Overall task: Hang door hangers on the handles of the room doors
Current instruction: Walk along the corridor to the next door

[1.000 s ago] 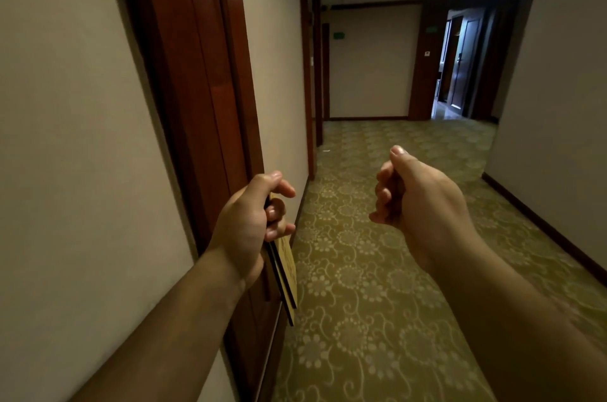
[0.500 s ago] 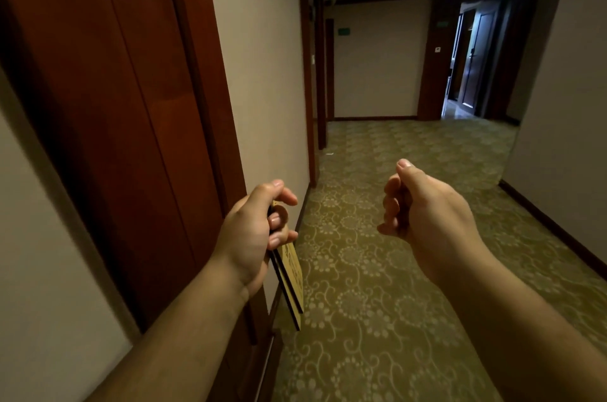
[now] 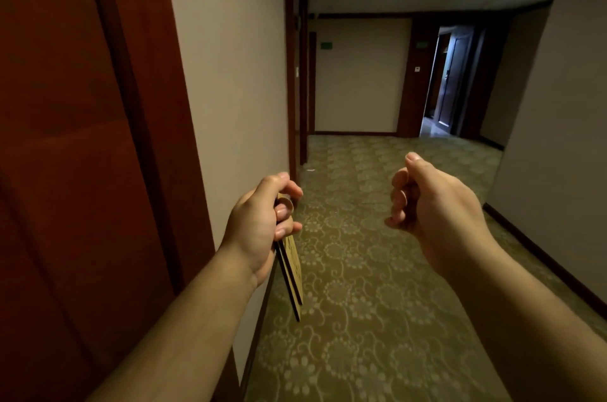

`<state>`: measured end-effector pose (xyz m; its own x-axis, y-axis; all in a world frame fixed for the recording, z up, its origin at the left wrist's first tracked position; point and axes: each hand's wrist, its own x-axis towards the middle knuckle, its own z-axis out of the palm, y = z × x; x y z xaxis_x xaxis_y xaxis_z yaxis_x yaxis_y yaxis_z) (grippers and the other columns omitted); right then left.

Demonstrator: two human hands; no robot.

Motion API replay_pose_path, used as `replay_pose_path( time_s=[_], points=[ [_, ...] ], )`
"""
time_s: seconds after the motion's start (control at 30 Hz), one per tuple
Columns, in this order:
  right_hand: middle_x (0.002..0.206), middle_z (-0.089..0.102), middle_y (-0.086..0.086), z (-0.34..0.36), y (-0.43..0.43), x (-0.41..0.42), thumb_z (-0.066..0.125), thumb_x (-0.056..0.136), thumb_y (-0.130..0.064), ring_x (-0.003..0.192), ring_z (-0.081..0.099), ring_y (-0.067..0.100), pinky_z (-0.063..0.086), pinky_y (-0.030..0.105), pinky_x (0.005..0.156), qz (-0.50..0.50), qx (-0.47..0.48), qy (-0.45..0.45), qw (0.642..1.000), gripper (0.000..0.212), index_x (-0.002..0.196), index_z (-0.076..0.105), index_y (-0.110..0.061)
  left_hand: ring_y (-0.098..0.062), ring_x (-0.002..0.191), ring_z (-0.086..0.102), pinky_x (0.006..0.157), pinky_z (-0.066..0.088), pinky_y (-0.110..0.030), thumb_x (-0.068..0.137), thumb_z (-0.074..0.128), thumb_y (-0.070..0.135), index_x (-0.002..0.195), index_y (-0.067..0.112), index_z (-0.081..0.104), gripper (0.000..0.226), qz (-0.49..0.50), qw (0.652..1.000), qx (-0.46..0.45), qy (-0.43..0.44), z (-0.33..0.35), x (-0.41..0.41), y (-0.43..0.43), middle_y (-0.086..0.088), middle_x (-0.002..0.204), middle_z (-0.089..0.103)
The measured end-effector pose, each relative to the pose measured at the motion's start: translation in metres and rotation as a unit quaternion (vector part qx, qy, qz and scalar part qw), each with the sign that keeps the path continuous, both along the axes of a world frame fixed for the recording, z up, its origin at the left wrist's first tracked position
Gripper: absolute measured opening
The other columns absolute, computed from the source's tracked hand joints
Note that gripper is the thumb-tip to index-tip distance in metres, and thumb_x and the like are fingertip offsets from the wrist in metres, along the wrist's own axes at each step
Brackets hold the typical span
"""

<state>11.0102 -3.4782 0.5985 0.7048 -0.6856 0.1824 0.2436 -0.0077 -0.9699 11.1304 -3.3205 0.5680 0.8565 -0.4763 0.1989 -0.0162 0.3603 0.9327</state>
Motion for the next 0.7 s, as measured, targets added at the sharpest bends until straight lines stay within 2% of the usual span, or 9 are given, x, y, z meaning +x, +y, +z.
replay_pose_path(
  time_s=[0.33,0.57,0.7],
  points=[
    [0.059,0.048,-0.001,-0.020,-0.097,0.141,0.048,0.098,-0.041,0.054,0.044,0.016,0.045,0.039,0.065,-0.016,-0.004,0.017,1.000,0.037,0.074,0.059,-0.016,-0.013,0.044,0.024,0.070,0.043,-0.036,0.096,0.049,0.034,0.074,0.015,0.062,0.032,-0.012,1.000,0.014,0.012,-0.010,0.138,-0.101,0.005,0.055,0.031],
    [0.060,0.049,-0.003,-0.004,-0.200,0.236,0.049,0.098,-0.042,0.056,0.045,0.014,0.046,0.035,0.062,-0.016,0.012,-0.020,1.000,0.035,0.077,0.059,-0.016,-0.011,0.040,0.024,0.068,0.045,-0.034,0.098,0.047,0.034,0.073,0.016,0.061,0.033,0.015,0.999,0.014,-0.045,0.014,0.240,-0.196,0.004,0.053,0.027],
    [0.061,0.050,-0.003,0.002,-0.262,0.297,0.050,0.096,-0.046,0.057,0.047,0.014,0.048,0.037,0.064,0.002,0.002,-0.015,1.000,0.037,0.077,0.060,-0.016,-0.013,0.039,0.024,0.069,0.049,-0.035,0.098,0.047,0.031,0.072,0.015,0.060,0.034,0.042,0.997,0.000,-0.059,0.026,0.295,-0.253,0.002,0.050,0.023]
  ],
)
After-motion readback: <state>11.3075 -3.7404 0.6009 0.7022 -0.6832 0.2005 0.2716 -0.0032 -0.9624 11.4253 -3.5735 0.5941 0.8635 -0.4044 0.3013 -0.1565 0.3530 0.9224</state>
